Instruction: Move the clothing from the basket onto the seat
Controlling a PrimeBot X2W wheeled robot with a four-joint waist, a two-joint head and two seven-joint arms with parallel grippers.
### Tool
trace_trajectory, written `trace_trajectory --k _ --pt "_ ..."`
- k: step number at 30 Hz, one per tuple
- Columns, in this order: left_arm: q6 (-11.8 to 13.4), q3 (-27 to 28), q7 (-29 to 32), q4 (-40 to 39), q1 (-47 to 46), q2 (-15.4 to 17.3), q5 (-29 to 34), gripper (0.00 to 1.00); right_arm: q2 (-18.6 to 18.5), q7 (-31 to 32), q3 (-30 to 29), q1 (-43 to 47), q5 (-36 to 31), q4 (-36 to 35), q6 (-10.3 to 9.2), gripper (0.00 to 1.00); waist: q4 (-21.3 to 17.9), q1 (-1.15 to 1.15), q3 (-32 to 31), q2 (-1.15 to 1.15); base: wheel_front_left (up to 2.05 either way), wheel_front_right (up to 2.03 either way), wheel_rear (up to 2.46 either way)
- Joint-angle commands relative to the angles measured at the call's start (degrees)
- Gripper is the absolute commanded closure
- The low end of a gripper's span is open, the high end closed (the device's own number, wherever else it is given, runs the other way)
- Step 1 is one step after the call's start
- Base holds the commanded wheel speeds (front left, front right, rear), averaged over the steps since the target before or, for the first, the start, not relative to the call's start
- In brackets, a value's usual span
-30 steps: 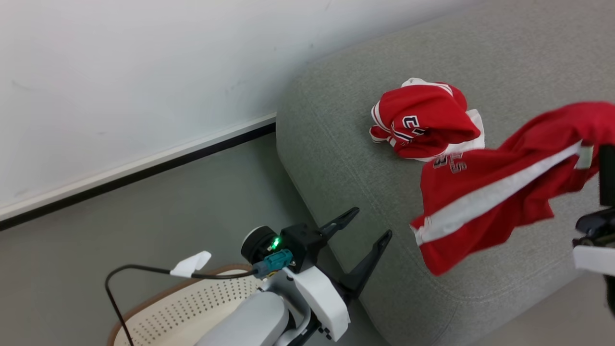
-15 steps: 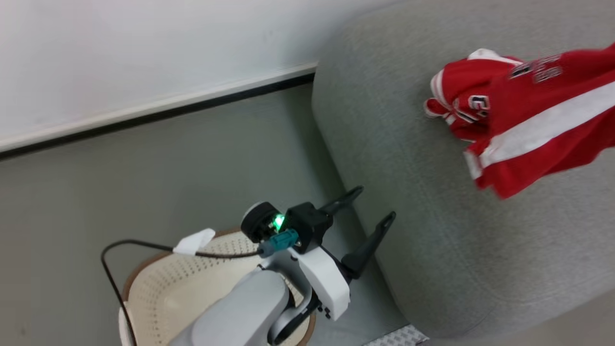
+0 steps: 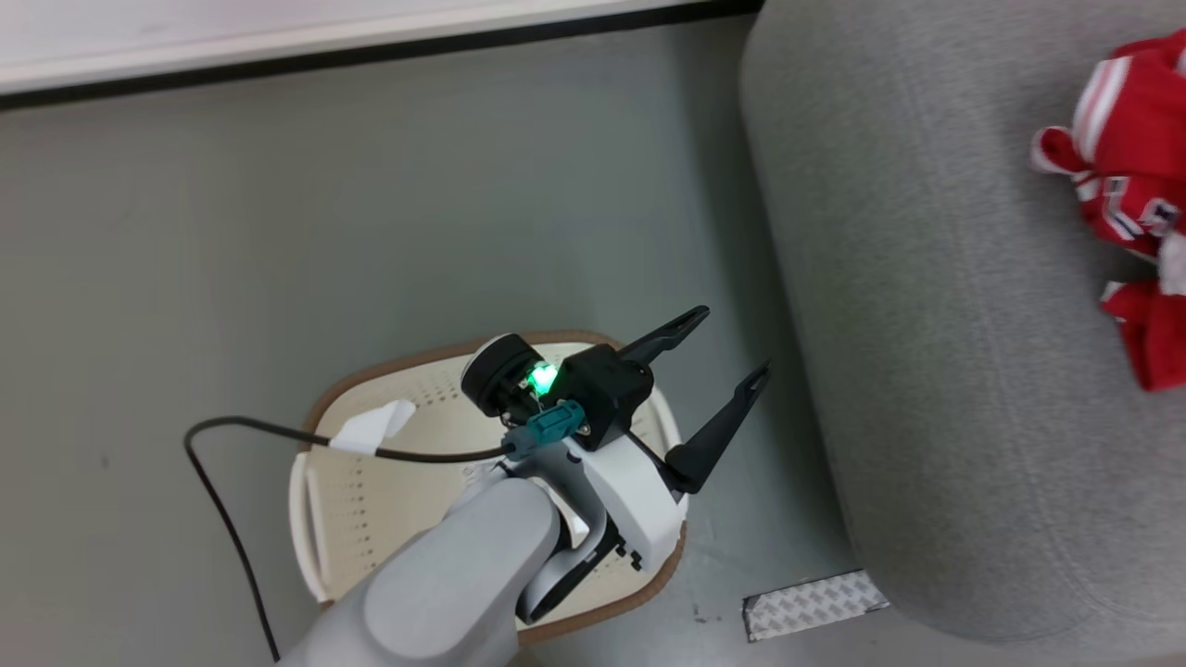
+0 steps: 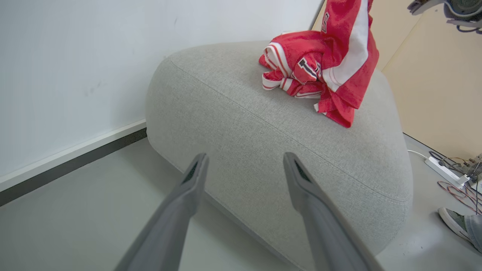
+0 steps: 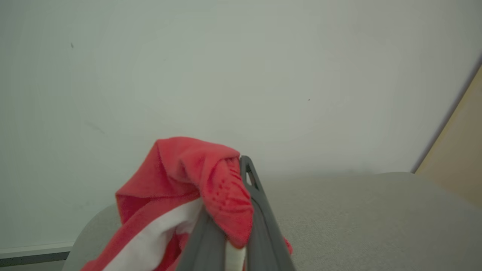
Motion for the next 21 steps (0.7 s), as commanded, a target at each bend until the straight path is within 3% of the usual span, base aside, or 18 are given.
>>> trace_trajectory --k 1,6,7,9,10,15,21 --pt "0.05 0.08 -0.31 0.07 -0.73 -0.12 0.55 0.0 -0.57 0.36 1.12 -1.31 -0.34 1.6 -0.14 1.0 2.12 -0.01 1.92 0.0 0.0 0.0 0.0" --pt "0.21 0.15 -1.49 1.08 -0.81 -0.73 -0.06 0.0 -2.78 5.18 8.03 -4.3 0.44 9.98 -0.15 1.0 3.64 -0.01 2.31 0.0 0.0 0.0 0.0" --pt "0.18 0.13 -1.79 1.27 -0.8 -0.8 -0.21 0.0 -2.76 6.69 9.38 -4.49 1.07 11.25 -0.15 0.91 3.78 -0.01 2.25 0.0 0.0 0.0 0.0" --pt "0.03 0.14 -2.12 1.73 -0.82 -0.92 -0.42 0.0 -3.09 9.75 11.87 -4.92 2.34 13.46 -0.14 0.51 3.95 -0.01 2.09 0.0 0.0 0.0 0.0" --pt "-0.01 0.16 -2.17 1.96 -0.85 -1.0 -0.53 0.0 -3.25 11.31 12.84 -5.16 3.24 14.4 -0.15 0.03 3.96 -0.01 1.99 0.0 0.0 0.0 0.0" --pt "0.21 0.29 -2.79 2.97 -0.91 -1.17 -1.12 0.0 -3.1 17.36 18.33 -4.57 7.69 15.94 -0.15 0.0 3.38 -0.01 1.03 0.0 0.0 0.0 0.0" --pt "-0.05 0.31 -3.66 4.18 0.4 -1.12 -1.77 0.0 -3.65 18.53 23.31 -4.23 11.69 15.56 -0.15 0.0 1.72 -0.01 -2.75 0.0 0.0 0.0 0.0"
